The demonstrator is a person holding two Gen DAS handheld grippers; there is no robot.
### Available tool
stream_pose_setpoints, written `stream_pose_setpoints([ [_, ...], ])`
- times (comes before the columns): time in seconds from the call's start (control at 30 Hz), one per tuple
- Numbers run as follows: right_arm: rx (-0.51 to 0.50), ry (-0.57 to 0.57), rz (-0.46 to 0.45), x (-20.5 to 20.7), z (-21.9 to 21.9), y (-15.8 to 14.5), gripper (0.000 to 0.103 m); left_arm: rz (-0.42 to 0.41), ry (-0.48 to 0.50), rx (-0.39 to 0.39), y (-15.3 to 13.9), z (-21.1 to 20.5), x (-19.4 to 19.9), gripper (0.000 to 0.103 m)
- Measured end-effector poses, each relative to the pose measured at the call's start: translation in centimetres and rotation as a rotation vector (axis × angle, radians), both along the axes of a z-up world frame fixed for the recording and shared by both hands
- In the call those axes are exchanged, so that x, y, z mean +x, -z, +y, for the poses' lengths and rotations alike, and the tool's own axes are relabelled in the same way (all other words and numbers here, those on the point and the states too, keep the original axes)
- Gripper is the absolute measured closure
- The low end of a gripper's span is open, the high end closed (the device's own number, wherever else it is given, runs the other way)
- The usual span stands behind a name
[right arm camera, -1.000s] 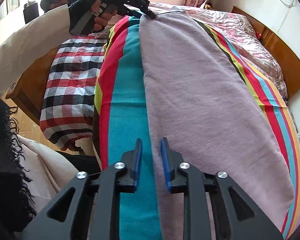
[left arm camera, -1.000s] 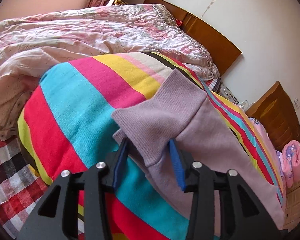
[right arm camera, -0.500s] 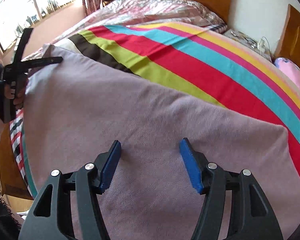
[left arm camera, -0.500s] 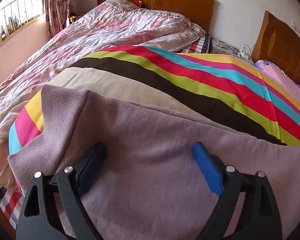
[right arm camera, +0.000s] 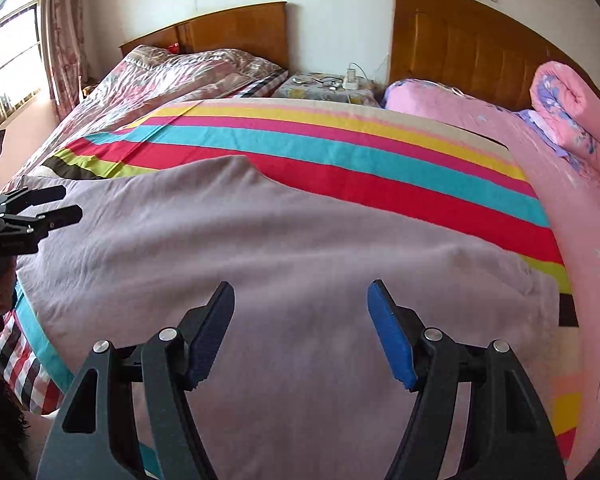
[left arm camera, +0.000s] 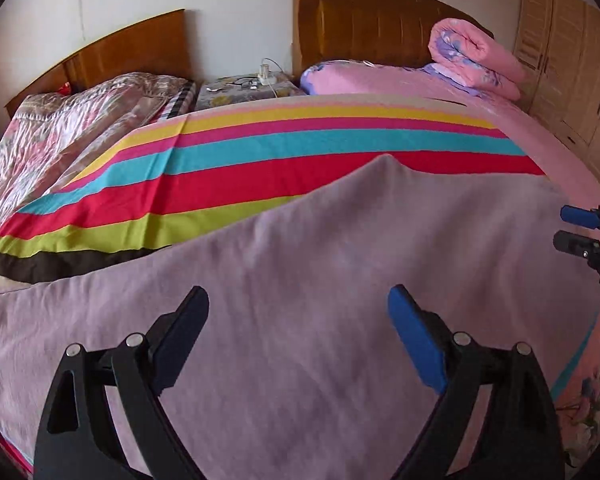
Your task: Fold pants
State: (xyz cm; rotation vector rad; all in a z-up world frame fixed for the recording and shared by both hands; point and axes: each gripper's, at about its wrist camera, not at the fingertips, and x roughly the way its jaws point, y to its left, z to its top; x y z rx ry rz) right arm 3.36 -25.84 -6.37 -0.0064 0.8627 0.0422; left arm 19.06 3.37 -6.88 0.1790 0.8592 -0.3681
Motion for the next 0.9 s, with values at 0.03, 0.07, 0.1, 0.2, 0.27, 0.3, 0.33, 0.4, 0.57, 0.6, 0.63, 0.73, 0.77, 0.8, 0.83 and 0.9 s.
stream_pose_setpoints([
  [0.03, -0.022, 0.012, 0.029, -0.6, -1.1, 0.9, 0.03, 0.021, 0.011, 0.025, 1.1, -1.9, 0.5, 0.012],
  [0.07, -0.04, 0.024, 0.065, -1.1, -2.2, 1.9, 0.028, 0.047, 0.005, 0.048, 2.2, -3.1, 1.1, 0.012],
  [0.1, -0.043, 0.034, 0.103, -1.6, -3.3, 3.1, 0.028, 0.074, -0.008, 0.066, 3.3, -3.9, 1.7, 0.012],
  [0.2, -0.011, -0.016, 0.09, -4.4, -5.3, 4.2, 0.028, 0.092, -0.052, 0.073, 4.3, -4.2, 2.7, 0.002],
  [0.27, -0.009, -0.022, 0.072, -6.0, -5.8, 3.6, 0.029, 0.101, -0.07, 0.06, 4.5, -3.9, 3.0, 0.001],
  [0.3, 0.002, -0.013, 0.039, -6.8, -6.1, 2.9, 0.03, 0.096, -0.073, 0.059, 4.5, -3.8, 3.0, 0.001],
  [0.33, 0.026, -0.001, -0.011, -7.8, -6.6, 2.1, 0.03, 0.091, -0.076, 0.061, 4.5, -3.8, 2.9, 0.001],
  [0.4, 0.059, 0.06, -0.052, -9.1, -8.4, 1.9, 0.029, 0.084, -0.082, 0.063, 4.5, -3.8, 2.9, 0.001],
  [0.57, 0.038, 0.013, 0.004, -10.3, -9.0, 3.5, 0.034, 0.075, -0.087, 0.057, 4.4, -3.8, 3.1, 0.001],
  [0.6, 0.055, 0.02, 0.011, -10.3, -9.1, 3.0, 0.034, 0.073, -0.089, 0.06, 4.4, -3.8, 3.0, 0.001],
  [0.63, 0.078, 0.034, 0.004, -10.2, -9.4, 2.3, 0.034, 0.07, -0.09, 0.064, 4.4, -3.9, 3.0, 0.001],
  [0.73, 0.065, 0.069, -0.075, -8.8, -9.4, 0.3, 0.027, 0.058, -0.094, 0.073, 4.4, -4.1, 2.8, 0.001],
  [0.77, 0.057, 0.064, -0.082, -7.8, -9.1, 0.0, 0.021, 0.056, -0.095, 0.075, 4.4, -4.2, 2.8, 0.001],
  [0.8, 0.042, 0.056, -0.076, -6.6, -8.7, -0.1, 0.018, 0.055, -0.096, 0.075, 4.4, -4.2, 2.8, 0.001],
  [0.83, 0.014, 0.043, -0.07, -5.4, -8.1, 0.0, 0.017, 0.055, -0.097, 0.074, 4.4, -4.1, 2.8, 0.001],
  [0.9, -0.03, 0.048, -0.023, -3.1, -7.7, 1.0, 0.016, 0.056, -0.1, 0.069, 4.4, -4.1, 2.8, 0.001],
])
